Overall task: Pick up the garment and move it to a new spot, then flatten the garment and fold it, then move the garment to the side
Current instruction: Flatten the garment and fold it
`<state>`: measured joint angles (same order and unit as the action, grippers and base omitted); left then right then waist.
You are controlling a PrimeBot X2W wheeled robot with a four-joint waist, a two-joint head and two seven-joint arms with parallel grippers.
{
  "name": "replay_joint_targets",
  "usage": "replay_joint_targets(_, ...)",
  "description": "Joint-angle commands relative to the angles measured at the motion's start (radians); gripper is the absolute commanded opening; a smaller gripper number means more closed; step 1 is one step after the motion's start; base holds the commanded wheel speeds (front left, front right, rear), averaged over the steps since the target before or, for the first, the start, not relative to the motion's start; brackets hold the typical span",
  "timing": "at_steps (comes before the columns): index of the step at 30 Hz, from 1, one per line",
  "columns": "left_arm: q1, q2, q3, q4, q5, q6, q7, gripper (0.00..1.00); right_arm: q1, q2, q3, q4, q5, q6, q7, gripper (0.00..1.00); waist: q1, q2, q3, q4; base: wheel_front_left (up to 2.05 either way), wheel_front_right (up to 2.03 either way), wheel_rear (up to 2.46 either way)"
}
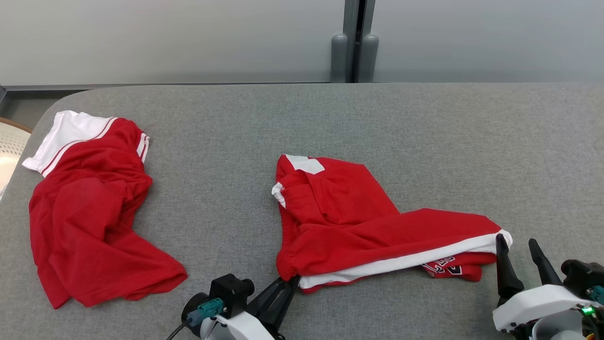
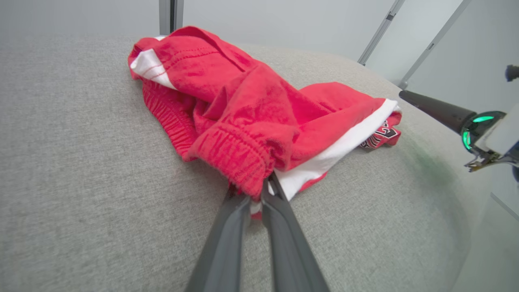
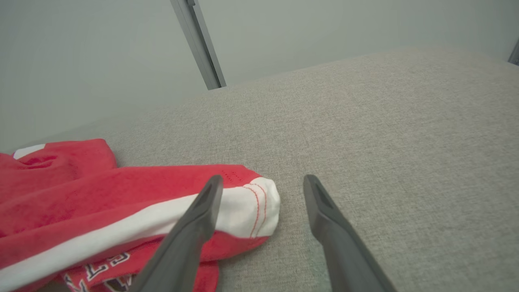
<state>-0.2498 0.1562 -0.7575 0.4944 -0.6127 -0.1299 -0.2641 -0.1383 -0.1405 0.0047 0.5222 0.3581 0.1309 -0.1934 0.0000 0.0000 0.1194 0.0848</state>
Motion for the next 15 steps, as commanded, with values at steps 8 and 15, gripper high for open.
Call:
replay_joint_targets(8, -0.013, 0.001, 0.007, -0.005, 0.011, -0.001, 0.0, 0.0, -0.049, -0.007, 0.017, 0.052, 0.035, 0.0, 0.016, 1.0, 0.0, 0.0, 0.012, 0.005, 0.0, 0.0, 0.0)
replay_joint_targets(15, -0.018, 0.007, 0.004, -0.003, 0.014, -0.001, 0.0, 0.0, -0.074, -0.014, 0.046, 0.097, 0.071, 0.0, 0.026, 1.0, 0.0, 0.0, 0.02, 0.01, 0.0, 0.0, 0.0)
